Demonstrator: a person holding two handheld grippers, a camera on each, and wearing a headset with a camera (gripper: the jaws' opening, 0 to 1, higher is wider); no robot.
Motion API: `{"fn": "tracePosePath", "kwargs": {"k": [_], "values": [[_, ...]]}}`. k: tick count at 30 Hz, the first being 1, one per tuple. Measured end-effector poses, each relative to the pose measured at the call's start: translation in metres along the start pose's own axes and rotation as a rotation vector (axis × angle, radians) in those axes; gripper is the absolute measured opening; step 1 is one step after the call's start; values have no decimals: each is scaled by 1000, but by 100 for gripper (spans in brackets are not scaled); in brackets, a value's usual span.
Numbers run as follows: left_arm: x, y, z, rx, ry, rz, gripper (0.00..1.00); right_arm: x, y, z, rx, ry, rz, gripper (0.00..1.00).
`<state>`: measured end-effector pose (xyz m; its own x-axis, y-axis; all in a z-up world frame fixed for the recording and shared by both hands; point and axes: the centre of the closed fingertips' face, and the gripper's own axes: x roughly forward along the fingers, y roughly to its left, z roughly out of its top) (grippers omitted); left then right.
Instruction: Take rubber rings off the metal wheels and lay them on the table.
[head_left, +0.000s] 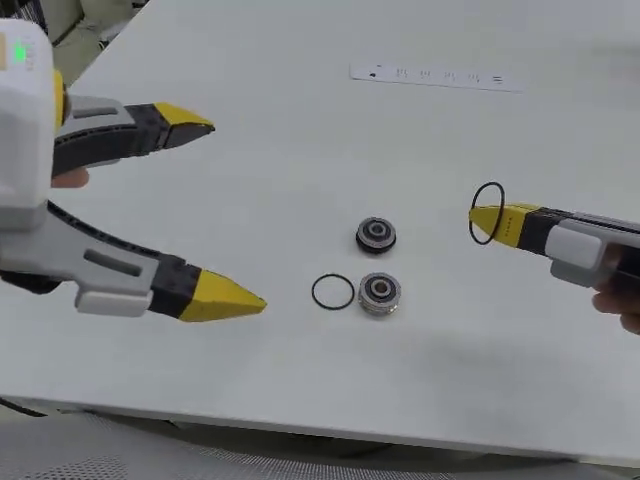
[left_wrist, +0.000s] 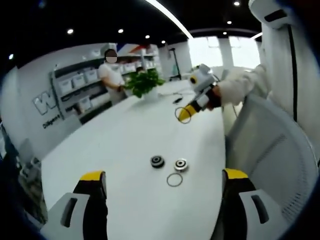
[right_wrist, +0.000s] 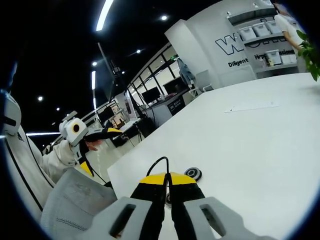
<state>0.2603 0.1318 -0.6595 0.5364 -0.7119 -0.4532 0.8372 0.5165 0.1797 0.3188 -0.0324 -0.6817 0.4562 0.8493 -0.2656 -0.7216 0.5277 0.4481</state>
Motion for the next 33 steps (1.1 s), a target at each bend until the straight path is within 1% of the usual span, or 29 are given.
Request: {"fn": "tracePosePath", "kwargs": {"k": [5,7,9,13,15,17,18,20,22,26,27,29,33], "values": [[-20,7,-12,-33,9,29,97,2,7,6,-11,-5,12,0],[-26,9,-15,-40,11,33,95,4,11,8,-19,-3,19,0],[-30,9,-20,-44,26,34,94,6,13,9,-24,2,25,0],[-37,11,-25,-47,36,39,95,14,20,9,-37,22,50,0],[-40,9,-25,-62,27,22,95,19,22,8,-39,32,62,0],[-40,7,-24,-61,21,9,95,25,24,7,-40,48,76,0],[-41,5,-27,-55,37,-6,95,27,25,6,-47,56,82,0],[-43,4,-30,-41,57,-17,94,32,27,4,-59,77,98,0],[-45,4,-33,-43,64,-26,95,37,29,2,-66,93,113,0],[-49,7,-35,-80,59,-28,95,50,34,-5,-85,134,146,0],[-50,9,-33,-95,43,-21,95,53,35,-8,-87,149,157,0],[-52,12,-32,-113,31,-17,95,59,36,-12,-98,169,171,0],[-55,19,-33,-118,38,-3,95,69,38,-22,-112,211,198,0]]}}
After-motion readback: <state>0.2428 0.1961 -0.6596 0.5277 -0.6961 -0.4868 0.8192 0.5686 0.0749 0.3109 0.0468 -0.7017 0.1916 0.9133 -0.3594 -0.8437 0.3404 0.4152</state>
